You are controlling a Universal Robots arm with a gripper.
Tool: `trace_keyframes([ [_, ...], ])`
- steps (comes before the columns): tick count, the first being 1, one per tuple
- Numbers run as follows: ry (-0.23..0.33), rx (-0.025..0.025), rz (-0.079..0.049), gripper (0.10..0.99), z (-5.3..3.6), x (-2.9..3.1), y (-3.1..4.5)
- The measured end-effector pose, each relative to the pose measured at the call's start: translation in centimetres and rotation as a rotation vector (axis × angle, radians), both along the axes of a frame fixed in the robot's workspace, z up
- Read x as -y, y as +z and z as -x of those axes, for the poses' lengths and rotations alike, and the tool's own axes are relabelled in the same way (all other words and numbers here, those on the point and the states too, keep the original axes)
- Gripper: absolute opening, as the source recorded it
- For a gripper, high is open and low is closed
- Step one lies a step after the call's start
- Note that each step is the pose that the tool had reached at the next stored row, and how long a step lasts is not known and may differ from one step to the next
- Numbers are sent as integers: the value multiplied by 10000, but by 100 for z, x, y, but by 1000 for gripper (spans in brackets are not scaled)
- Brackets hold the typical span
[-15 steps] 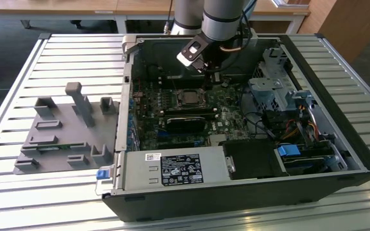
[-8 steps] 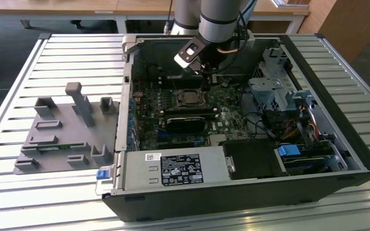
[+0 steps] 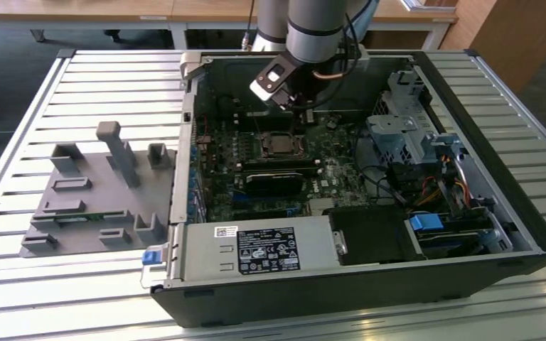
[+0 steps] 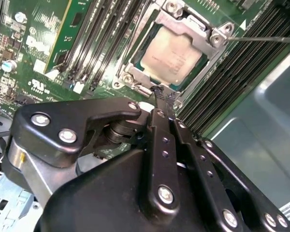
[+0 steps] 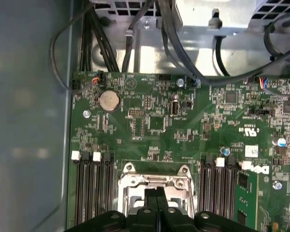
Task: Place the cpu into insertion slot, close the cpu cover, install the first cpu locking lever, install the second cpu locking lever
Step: 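Close the cpu cover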
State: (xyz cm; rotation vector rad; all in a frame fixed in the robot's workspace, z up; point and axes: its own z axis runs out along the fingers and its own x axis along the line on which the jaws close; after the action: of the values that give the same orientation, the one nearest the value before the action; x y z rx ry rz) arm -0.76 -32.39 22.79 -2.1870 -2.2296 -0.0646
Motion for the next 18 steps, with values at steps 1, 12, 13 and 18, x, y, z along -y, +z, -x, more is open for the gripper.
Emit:
trace_keyframes([
  [1,0,0,0,106,14,0,-1],
  [12,-1,-1,2,106,208,0,-60],
  [13,0,-1,1,106,212,0,-68],
  [18,-1,0,2,106,252,0,-101],
])
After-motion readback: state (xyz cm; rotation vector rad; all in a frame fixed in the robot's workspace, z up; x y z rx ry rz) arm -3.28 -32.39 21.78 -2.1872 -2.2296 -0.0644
